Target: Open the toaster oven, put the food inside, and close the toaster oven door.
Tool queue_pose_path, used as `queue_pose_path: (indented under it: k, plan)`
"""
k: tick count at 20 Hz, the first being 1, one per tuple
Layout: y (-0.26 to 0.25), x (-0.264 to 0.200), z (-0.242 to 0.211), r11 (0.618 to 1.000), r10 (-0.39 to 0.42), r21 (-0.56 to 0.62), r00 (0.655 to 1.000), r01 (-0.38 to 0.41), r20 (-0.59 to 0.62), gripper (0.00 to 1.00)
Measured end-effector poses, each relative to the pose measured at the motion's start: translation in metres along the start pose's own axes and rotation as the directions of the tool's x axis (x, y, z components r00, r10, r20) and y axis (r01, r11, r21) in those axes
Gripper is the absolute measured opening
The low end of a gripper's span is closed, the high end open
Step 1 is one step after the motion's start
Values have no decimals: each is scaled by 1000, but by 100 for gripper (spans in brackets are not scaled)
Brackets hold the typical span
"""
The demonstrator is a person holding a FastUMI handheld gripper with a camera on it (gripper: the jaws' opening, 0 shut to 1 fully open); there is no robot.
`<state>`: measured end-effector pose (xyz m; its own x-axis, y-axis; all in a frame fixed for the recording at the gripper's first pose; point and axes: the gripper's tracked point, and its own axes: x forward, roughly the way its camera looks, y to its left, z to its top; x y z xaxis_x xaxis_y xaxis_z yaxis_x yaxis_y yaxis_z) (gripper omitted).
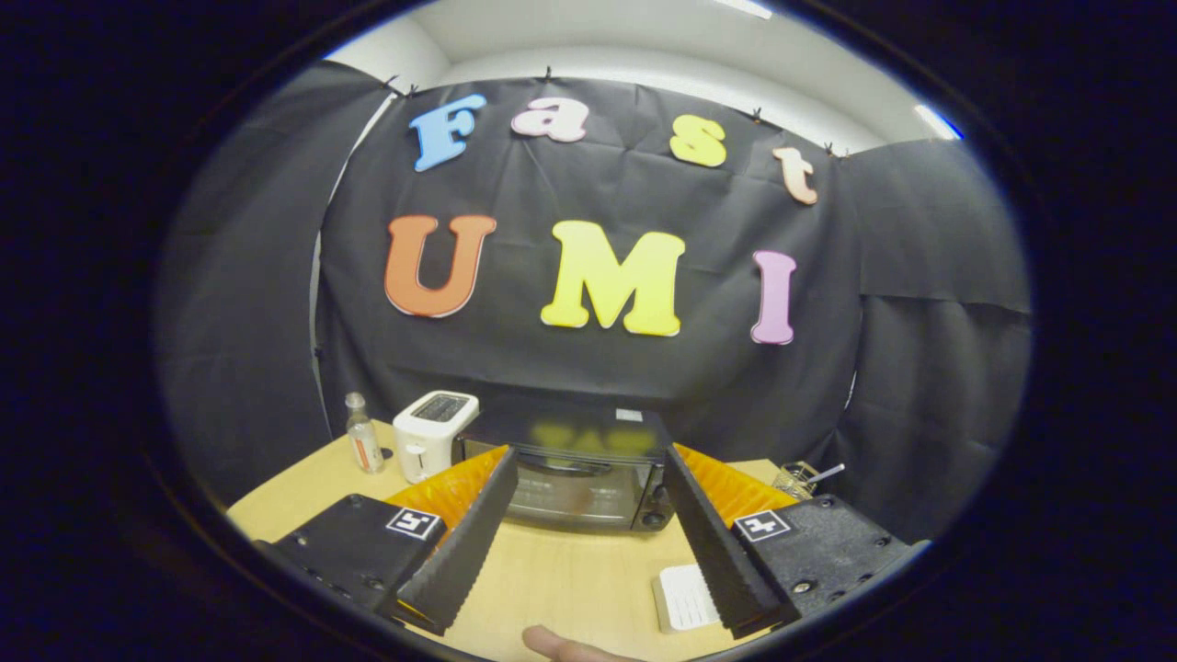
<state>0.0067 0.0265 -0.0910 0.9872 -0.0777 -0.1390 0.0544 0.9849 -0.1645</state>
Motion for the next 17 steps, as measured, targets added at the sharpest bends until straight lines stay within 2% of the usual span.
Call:
queue_pose_path:
  k: [6, 10, 17]
  plan:
    - [-45, -88, 49, 998, -45, 49, 991, 39, 126, 100]
    - [-55, -129, 45, 998, -44, 54, 988, 37, 145, 100]
    - [-55, -160, 30, 999, -17, 51, 991, 10, 134, 100]
